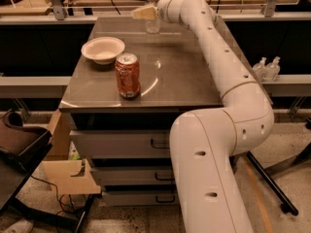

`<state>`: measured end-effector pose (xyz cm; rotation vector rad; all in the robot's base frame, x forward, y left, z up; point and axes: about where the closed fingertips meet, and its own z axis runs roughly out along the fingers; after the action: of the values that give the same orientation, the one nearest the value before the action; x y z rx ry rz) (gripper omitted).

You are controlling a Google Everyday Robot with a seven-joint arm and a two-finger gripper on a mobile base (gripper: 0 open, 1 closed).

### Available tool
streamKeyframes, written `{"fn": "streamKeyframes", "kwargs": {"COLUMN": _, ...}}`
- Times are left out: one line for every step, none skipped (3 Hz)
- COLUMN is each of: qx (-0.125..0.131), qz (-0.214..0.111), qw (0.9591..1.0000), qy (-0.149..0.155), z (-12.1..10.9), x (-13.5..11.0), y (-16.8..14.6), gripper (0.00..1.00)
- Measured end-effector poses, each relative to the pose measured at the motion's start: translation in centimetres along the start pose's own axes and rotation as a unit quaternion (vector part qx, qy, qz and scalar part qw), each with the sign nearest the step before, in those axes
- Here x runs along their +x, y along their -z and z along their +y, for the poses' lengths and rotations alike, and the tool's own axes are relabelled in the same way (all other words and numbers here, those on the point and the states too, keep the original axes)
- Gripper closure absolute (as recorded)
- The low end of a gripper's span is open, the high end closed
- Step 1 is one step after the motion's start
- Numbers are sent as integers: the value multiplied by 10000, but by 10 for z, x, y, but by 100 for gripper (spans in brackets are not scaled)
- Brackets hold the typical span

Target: Move water bottle near coke can

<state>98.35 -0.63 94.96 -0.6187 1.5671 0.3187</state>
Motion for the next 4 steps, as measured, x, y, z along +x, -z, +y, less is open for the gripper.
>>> {"fn": "streamKeyframes", "kwargs": {"qx": -49, "qz": -3, "qw": 10000, "qy": -77, "z": 3, "x": 4, "y": -5, "gripper": 0}}
{"fn": "streamKeyframes", "kwargs": {"qx": -110, "qz": -51, "qw": 9995, "qy": -302, "z": 5, "x": 11, "y": -12, "gripper": 0}}
{"fn": "streamKeyframes", "kwargs": {"qx": -111, "qz": -51, "qw": 9995, "qy": -302, "z": 5, "x": 11, "y": -12, "gripper": 0}}
{"fn": "streamKeyframes", "kwargs": {"qx": -128, "qz": -42, "qw": 9994, "qy": -306, "z": 8, "x": 12, "y": -14, "gripper": 18}}
